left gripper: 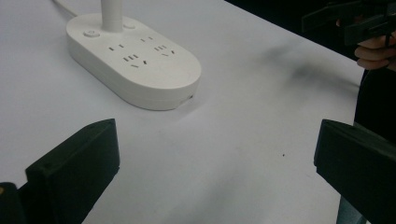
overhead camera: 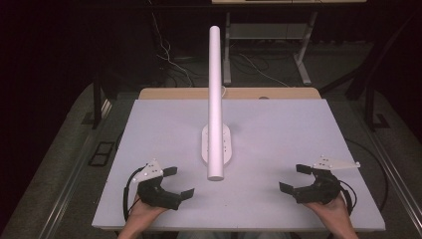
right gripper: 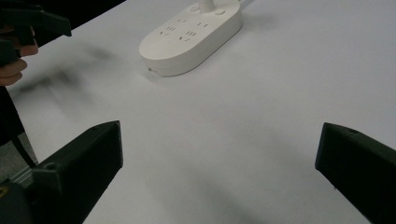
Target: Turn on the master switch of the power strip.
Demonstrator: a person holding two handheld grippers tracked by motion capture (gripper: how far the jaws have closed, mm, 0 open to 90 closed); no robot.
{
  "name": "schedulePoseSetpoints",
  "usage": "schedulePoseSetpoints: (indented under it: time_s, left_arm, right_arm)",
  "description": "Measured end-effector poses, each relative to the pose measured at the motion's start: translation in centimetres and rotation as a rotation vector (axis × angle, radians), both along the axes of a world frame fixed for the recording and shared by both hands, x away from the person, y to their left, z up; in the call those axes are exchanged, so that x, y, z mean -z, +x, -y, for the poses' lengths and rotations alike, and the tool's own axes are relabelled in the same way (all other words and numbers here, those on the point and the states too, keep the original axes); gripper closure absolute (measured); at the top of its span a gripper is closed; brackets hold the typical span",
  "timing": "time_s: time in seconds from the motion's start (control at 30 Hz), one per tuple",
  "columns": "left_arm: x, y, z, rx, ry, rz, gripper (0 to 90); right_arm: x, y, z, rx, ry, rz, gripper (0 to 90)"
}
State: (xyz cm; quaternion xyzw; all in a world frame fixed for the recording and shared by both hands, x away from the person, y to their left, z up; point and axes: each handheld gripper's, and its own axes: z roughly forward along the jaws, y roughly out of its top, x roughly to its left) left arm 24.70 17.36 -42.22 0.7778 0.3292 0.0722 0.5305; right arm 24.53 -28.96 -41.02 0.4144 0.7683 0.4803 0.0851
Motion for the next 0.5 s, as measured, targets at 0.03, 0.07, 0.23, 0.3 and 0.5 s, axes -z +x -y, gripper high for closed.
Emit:
schedulePoseSetpoints:
  time_s: [0.03,0.07,0.23,0.3,0.5]
  left_arm:
    - [0.0,0.0,0.0,0.0,0.0,0.0,0.0]
    - [0.02,-0.1,-0.15,-0.003,-0.006,-0.004,0.0]
    - [-0.02,-0.24,-0.44,-0.009,-0.015,-0.011,0.0]
    - [-0.02,-0.26,-0.48,-0.007,-0.014,-0.011,0.0]
    - [-0.04,-0.22,-0.53,-0.001,-0.019,-0.018,0.0]
  right_arm:
    - [0.01,-0.04,-0.03,-0.001,0.004,-0.006,0.2]
    - [0.05,-0.05,-0.06,-0.005,0.006,-0.011,0.2]
    - [0.15,-0.01,-0.36,-0.021,-0.009,-0.013,0.2]
    - [0.12,-0.04,-0.4,-0.024,-0.01,-0.014,0.2]
    - [0.18,-0.12,-0.35,-0.023,-0.006,-0.023,0.2]
